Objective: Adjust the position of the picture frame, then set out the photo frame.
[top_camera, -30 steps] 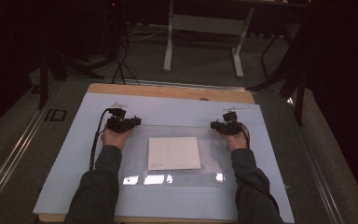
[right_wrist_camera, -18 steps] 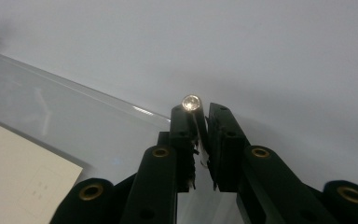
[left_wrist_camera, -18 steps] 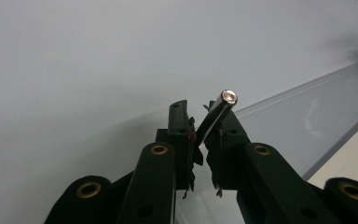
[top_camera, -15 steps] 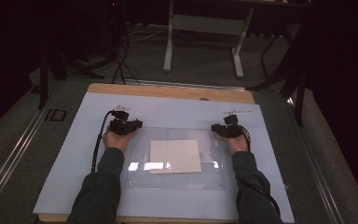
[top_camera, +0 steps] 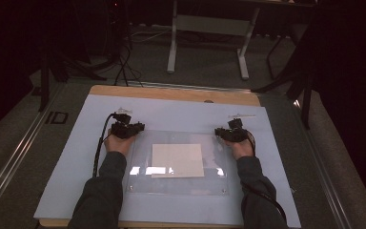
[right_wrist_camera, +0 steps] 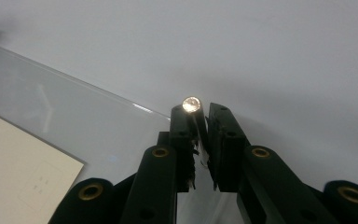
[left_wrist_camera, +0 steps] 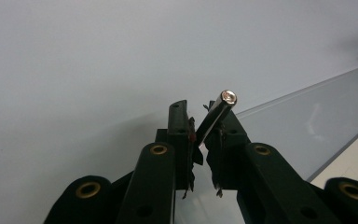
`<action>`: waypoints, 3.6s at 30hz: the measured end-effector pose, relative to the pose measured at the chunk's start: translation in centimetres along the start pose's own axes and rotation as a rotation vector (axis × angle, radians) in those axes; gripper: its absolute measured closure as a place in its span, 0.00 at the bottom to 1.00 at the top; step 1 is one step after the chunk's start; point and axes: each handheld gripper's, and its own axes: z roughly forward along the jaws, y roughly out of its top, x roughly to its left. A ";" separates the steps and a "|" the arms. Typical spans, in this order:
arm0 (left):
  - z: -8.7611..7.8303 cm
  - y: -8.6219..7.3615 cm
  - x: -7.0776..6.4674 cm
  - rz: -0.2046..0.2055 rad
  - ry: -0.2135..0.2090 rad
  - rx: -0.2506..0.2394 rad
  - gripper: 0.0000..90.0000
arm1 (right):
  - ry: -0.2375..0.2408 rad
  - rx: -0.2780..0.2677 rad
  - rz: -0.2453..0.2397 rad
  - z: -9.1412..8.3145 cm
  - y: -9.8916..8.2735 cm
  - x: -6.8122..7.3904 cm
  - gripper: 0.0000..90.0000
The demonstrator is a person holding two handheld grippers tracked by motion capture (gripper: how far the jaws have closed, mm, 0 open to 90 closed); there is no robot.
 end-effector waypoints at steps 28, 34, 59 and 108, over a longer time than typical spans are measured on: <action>-0.1 -1.0 0.4 0.001 -0.030 -0.028 0.80 | 0.056 -0.031 0.001 0.2 -0.6 -0.6 0.87; -1.0 -0.9 0.0 0.054 -0.035 -0.079 0.77 | 0.032 -0.078 -0.053 -0.7 -0.9 -0.4 0.85; -1.5 -1.0 0.0 0.120 -0.021 -0.166 0.91 | 0.042 -0.170 -0.089 -1.7 -0.9 -0.2 0.91; 1.7 2.1 2.3 -0.129 -0.073 -0.044 0.95 | 0.086 -0.045 0.098 0.6 2.4 -2.3 0.95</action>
